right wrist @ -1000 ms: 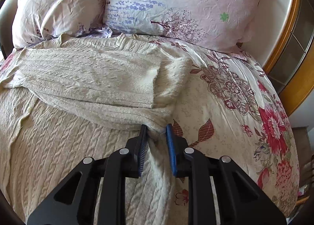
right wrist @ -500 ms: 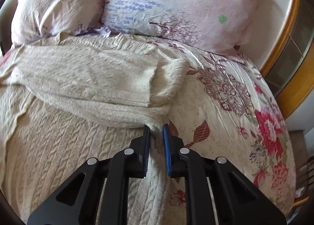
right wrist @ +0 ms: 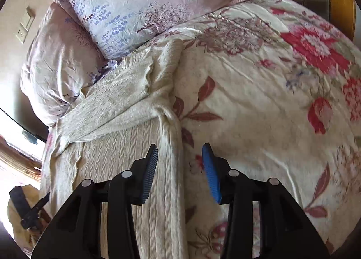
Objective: Fold small clothes
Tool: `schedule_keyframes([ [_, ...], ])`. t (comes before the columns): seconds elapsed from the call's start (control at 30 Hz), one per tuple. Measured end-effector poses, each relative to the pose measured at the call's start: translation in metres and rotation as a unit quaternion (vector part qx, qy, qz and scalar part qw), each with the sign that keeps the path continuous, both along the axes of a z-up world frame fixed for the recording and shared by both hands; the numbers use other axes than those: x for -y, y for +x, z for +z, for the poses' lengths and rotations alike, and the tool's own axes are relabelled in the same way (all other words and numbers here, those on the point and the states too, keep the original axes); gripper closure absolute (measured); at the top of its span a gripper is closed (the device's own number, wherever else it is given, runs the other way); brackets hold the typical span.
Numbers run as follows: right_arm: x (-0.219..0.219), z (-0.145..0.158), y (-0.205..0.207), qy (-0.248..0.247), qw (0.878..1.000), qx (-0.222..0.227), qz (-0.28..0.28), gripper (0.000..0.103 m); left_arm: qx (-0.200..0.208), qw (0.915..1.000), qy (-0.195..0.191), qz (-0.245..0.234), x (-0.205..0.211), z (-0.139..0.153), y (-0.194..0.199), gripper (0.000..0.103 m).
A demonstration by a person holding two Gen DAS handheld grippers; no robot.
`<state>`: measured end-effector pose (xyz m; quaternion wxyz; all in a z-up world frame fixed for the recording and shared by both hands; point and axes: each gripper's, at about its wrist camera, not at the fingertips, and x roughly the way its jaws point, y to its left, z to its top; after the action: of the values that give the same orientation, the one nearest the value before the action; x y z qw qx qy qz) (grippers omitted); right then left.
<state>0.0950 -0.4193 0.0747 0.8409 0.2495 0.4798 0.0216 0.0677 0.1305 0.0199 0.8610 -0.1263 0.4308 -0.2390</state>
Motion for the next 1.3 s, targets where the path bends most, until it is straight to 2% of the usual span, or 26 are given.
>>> schedule_keyframes([
  [0.07, 0.006, -0.002, -0.02, 0.043, 0.999, 0.004, 0.008, 0.06, 0.002, 0.9999, -0.01, 0.003, 0.001, -0.001, -0.008, 0.02],
  [0.17, 0.008, -0.008, -0.048, 0.104, 0.994, 0.005, 0.028, 0.063, -0.011, 0.9988, -0.047, -0.009, 0.005, -0.004, -0.021, 0.035],
  [0.27, 0.001, -0.02, -0.075, 0.167, 0.984, 0.004, 0.054, 0.076, -0.01, 0.9984, -0.056, -0.005, 0.008, -0.006, -0.038, 0.043],
  [0.33, -0.006, -0.023, -0.093, 0.188, 0.98, 0.008, 0.07, 0.084, -0.018, 0.9973, -0.071, -0.003, 0.007, -0.009, -0.048, 0.052],
  [0.43, -0.014, -0.028, -0.115, 0.218, 0.973, 0.009, 0.081, 0.084, -0.018, 0.997, -0.075, 0.002, 0.006, -0.011, -0.063, 0.058],
  [0.6, -0.019, -0.036, -0.14, 0.252, 0.964, 0.009, 0.088, 0.084, -0.017, 0.9965, -0.081, 0.008, 0.005, -0.012, -0.084, 0.061],
  [0.87, -0.033, -0.05, -0.15, 0.257, 0.961, -0.005, 0.102, 0.084, -0.053, 0.9938, -0.098, 0.009, 0.007, -0.035, -0.1, 0.063],
  [0.9, -0.034, -0.051, -0.149, 0.258, 0.961, -0.005, 0.103, 0.088, -0.055, 0.9931, -0.103, 0.012, 0.006, -0.037, -0.099, 0.066],
  [0.93, -0.036, -0.05, -0.149, 0.259, 0.96, -0.001, 0.108, 0.094, -0.056, 0.9926, -0.106, 0.013, 0.005, -0.037, -0.098, 0.075],
  [0.97, -0.039, -0.048, -0.148, 0.255, 0.96, 0.004, 0.114, 0.095, -0.056, 0.9925, -0.108, 0.013, 0.006, -0.037, -0.097, 0.081],
  [1.0, -0.04, -0.045, -0.148, 0.248, 0.961, 0.011, 0.12, 0.097, -0.055, 0.9924, -0.11, 0.01, 0.005, -0.035, -0.096, 0.091],
  [1.03, -0.041, -0.04, -0.148, 0.242, 0.962, 0.022, 0.125, 0.097, -0.05, 0.9928, -0.109, 0.007, 0.006, -0.031, -0.096, 0.095],
  [1.13, -0.039, -0.022, -0.142, 0.228, 0.964, 0.058, 0.127, 0.098, -0.017, 0.9942, -0.106, 0.002, 0.006, -0.012, -0.091, 0.097],
  [1.3, -0.033, 0.016, -0.11, 0.198, 0.965, 0.131, 0.115, 0.098, 0.071, 0.9924, -0.099, 0.012, 0.002, 0.041, -0.058, 0.097],
])
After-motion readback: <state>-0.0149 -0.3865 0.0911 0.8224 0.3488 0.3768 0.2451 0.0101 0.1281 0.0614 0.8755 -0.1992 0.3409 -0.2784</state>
